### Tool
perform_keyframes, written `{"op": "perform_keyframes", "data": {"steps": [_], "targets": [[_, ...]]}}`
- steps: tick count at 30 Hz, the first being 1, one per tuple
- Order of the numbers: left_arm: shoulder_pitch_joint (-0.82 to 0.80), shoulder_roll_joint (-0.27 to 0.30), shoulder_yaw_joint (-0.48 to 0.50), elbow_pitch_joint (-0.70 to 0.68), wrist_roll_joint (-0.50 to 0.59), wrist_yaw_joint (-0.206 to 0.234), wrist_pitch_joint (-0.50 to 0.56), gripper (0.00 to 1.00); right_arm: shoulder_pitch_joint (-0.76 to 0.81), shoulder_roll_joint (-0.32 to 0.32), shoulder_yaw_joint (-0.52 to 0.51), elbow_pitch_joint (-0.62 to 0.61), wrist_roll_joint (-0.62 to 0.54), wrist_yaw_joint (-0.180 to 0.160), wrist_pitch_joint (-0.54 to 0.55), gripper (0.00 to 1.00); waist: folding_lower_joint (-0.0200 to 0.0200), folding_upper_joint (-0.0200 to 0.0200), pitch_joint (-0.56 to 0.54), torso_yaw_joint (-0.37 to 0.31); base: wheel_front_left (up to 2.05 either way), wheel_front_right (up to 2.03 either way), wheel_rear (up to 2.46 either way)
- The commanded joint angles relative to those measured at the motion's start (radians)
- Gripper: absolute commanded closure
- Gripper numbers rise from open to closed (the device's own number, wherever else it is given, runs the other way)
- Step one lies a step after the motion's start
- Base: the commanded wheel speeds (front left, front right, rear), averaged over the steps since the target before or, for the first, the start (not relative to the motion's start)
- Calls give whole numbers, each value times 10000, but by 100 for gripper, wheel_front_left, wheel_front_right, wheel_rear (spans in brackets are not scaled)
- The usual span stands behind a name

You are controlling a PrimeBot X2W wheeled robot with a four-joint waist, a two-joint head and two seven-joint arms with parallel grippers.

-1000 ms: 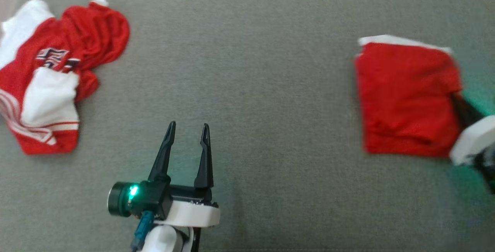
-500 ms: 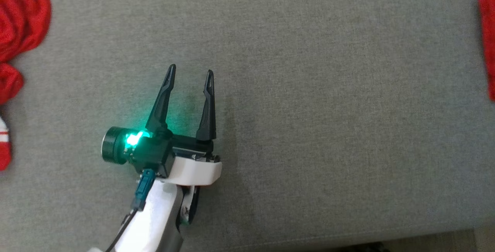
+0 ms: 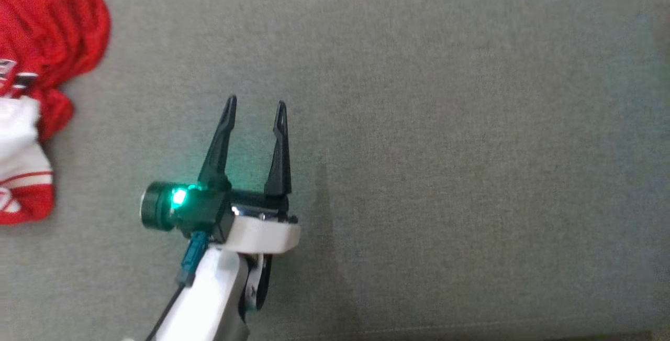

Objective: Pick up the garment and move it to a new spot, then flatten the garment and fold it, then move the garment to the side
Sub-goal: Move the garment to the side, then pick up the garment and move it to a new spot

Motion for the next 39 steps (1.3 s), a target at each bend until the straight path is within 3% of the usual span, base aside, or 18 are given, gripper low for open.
{"op": "perform_keyframes", "data": {"steps": [1,5,10,11,12,15,23,39], "targets": [[424,-11,275,-151,-99,85,-49,0,899,627,10,-555,-154,-7,-154,0,0,0,-1137,337,0,0,0],[1025,-11,464,133,-210,91,-49,0,2420,2300,-351,-1933,-321,-7,-169,0,0,0,-2482,630,0,0,0],[1972,-7,977,589,-14,-8,-49,0,5062,4346,-254,-4559,-351,-7,-171,0,0,0,-4131,902,0,0,0],[1972,-7,977,589,-14,-8,-49,0,5062,4346,-254,-4559,-351,-7,-171,0,0,0,-4131,902,0,0,0],[2324,-1,1235,634,152,-107,-49,0,6072,4981,-197,-5437,-325,-7,-172,0,0,0,-4493,959,0,0,0],[2674,-1,1509,664,256,-211,-49,0,6807,5426,-71,-6096,-266,-7,-172,0,0,0,-4805,944,0,0,0],[3856,-7,2414,567,329,-378,-49,0,7981,5810,407,-6800,-218,-7,-173,0,0,0,-5526,824,0,0,0],[4145,-10,2467,619,491,-549,-49,0,8438,6048,318,-6618,-286,-7,-173,0,0,0,-5652,936,0,0,0]]}}
